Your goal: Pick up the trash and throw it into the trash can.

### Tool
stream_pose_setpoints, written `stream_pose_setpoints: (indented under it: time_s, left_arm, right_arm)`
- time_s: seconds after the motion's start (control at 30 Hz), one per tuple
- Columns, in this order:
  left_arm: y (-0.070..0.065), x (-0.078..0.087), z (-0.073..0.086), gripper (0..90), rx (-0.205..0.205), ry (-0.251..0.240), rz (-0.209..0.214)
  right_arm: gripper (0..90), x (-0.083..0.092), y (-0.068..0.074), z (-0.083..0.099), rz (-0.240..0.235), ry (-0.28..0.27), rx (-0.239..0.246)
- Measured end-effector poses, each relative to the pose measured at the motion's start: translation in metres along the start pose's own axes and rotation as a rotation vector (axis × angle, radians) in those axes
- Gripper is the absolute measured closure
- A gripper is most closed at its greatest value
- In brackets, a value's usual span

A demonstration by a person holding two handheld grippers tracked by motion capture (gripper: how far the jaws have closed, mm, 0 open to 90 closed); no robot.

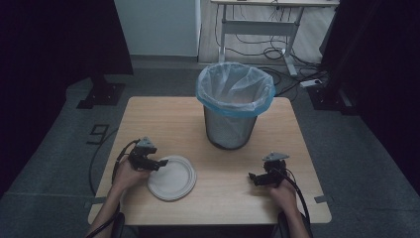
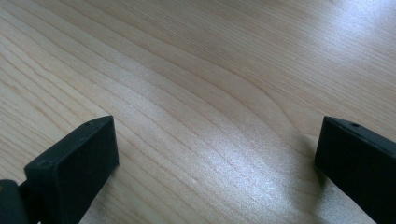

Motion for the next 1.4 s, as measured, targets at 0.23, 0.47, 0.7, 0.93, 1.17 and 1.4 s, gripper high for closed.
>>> stream_pose_setpoints:
  time_s: [0.23, 0.47, 0.7, 0.93, 1.17, 1.4]
  left_arm:
    - [0.002, -0.006, 0.004, 37.9, -0.002, 0.019, -0.021]
    - [0.002, -0.015, 0.011, 42.1, -0.032, 0.052, -0.017]
    - [0.003, -0.013, 0.010, 51.9, -0.016, 0.064, -0.023]
    - [0.006, -0.010, 0.010, 67.1, 0.061, 0.054, 0.014]
    - [0.007, -0.001, 0.002, 70.3, 0.068, 0.027, 0.032]
    - [0.009, 0.011, -0.013, 72.7, 0.081, 0.003, 0.055]
  right_arm:
    - [0.0, 0.000, 0.000, 0.000, 0.000, 0.000, -0.001]
    - [0.0, 0.000, 0.000, 0.000, 0.001, 0.001, 0.000]
    - [0.0, 0.000, 0.002, 0.000, 0.002, 0.001, -0.004]
    - [0.0, 0.001, 0.003, 0.001, 0.004, 0.001, -0.005]
    - [0.0, 0.001, 0.003, 0.001, 0.005, 0.001, -0.003]
    - [0.0, 0.001, 0.004, 0.001, 0.006, 0.001, -0.004]
Point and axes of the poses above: each handheld gripper's, and its own axes: x roughly backward along the jaws, z roughly out of its underside, y roughly to its left, the point moved 5 cm from there along -x, roughly forward along the jaws, and after that the axes turned 8 degrees about -y, right-handed, at the moved point
